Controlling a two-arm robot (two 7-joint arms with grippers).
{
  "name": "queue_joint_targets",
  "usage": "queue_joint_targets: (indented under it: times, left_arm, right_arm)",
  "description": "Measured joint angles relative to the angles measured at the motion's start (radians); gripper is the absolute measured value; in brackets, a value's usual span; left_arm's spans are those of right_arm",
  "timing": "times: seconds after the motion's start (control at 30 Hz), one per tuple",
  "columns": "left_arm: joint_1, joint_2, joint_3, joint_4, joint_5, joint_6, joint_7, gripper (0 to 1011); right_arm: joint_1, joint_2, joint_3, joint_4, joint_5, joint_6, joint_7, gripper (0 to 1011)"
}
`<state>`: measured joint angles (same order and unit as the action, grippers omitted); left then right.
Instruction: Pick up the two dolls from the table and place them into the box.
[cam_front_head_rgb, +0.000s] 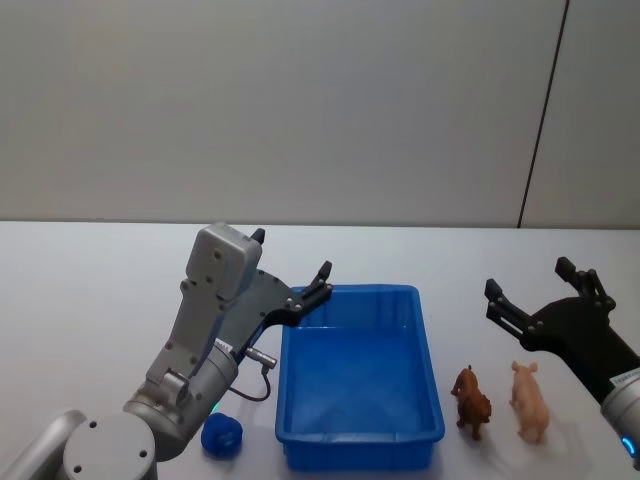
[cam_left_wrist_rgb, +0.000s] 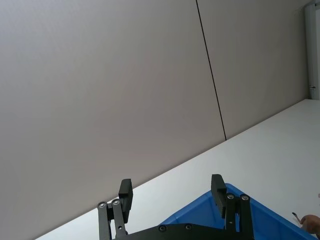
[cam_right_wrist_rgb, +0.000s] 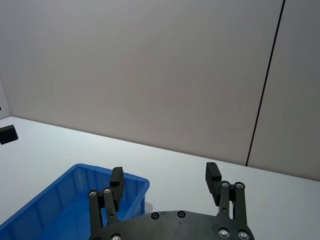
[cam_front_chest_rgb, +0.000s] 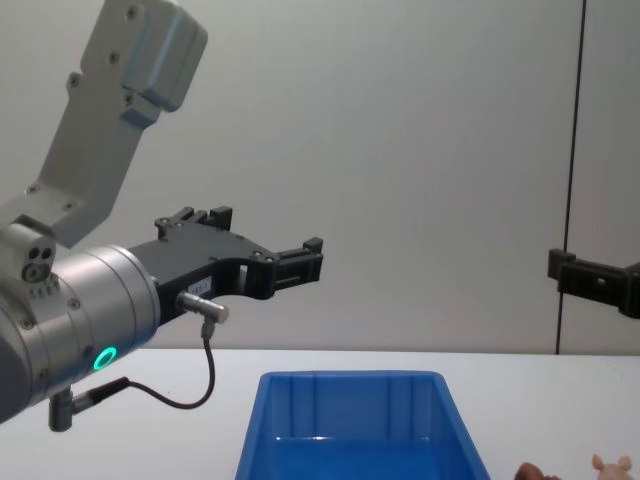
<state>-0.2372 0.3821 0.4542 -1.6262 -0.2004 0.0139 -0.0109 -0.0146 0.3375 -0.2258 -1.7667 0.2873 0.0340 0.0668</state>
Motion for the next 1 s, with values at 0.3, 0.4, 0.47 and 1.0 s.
queue_joint_targets:
  times: [0.3, 0.4, 0.47, 1.0]
  left_arm:
    - [0.000, 0.000, 0.000, 0.000, 0.000, 0.000, 0.000, 1000]
    - [0.000, 0.000, 0.000, 0.000, 0.000, 0.000, 0.000, 1000]
    - [0.000, 0.000, 0.000, 0.000, 0.000, 0.000, 0.000, 1001]
    - [0.000, 0.000, 0.000, 0.000, 0.000, 0.000, 0.000, 1000]
  right_arm:
    - [0.000, 0.000, 0.000, 0.000, 0.000, 0.000, 0.000, 1001]
    - [0.000, 0.000, 0.000, 0.000, 0.000, 0.000, 0.000, 1001]
    - [0.000, 0.000, 0.000, 0.000, 0.000, 0.000, 0.000, 1001]
    - [0.002, 0.005, 0.007, 0.009, 0.004, 0.002, 0.005, 1001]
